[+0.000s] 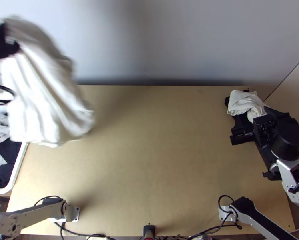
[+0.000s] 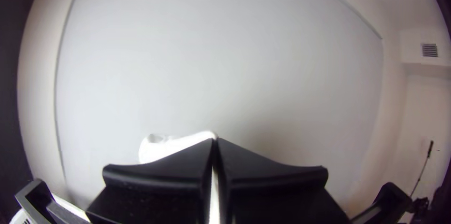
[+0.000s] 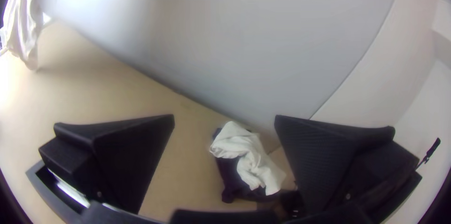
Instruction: Fold the t-shirt
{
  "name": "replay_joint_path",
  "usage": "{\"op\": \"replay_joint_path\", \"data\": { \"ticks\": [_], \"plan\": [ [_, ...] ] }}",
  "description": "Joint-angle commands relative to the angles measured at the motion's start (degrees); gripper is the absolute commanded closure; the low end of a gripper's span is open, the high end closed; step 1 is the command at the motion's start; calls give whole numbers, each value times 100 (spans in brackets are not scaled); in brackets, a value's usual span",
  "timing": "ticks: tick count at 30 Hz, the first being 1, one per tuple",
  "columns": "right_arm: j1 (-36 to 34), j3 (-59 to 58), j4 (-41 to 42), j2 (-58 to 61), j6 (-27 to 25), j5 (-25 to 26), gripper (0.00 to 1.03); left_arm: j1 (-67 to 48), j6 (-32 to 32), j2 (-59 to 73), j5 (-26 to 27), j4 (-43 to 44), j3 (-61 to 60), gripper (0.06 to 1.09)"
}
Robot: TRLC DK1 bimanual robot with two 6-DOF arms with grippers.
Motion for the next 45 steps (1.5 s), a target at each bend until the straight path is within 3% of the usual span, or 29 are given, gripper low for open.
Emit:
{"op": "replay_joint_path", "data": {
  "ticks": [1,6,13,29,33,35,37,41,45],
  "plan": [
    [-134,9,-144,-51,-158,-5,4,-2119,118,-184,-79,-164,-752,105],
    [-204,27,-144,-33,-158,-5,4,-3526,197,-149,-123,-278,-1068,105],
    [-380,97,-144,46,-44,-14,4,-5125,487,-219,-668,-348,-1947,105],
    [-626,159,-408,19,299,-199,4,-6523,593,62,-659,320,-4171,104],
    [-679,159,-531,19,387,-313,4,-6690,663,431,-668,425,-4311,86],
    [-670,150,-627,19,484,-471,4,-6646,698,581,-686,416,-4294,68],
    [-670,141,-794,37,616,-779,4,-6496,874,634,-756,346,-4259,44],
    [-653,141,-1076,72,870,-1596,4,-6039,1032,554,-1037,-23,-4100,16],
    [-415,132,-1717,257,1319,-2387,4,-5327,1058,238,-1029,-313,-4197,12]
  ]
}}
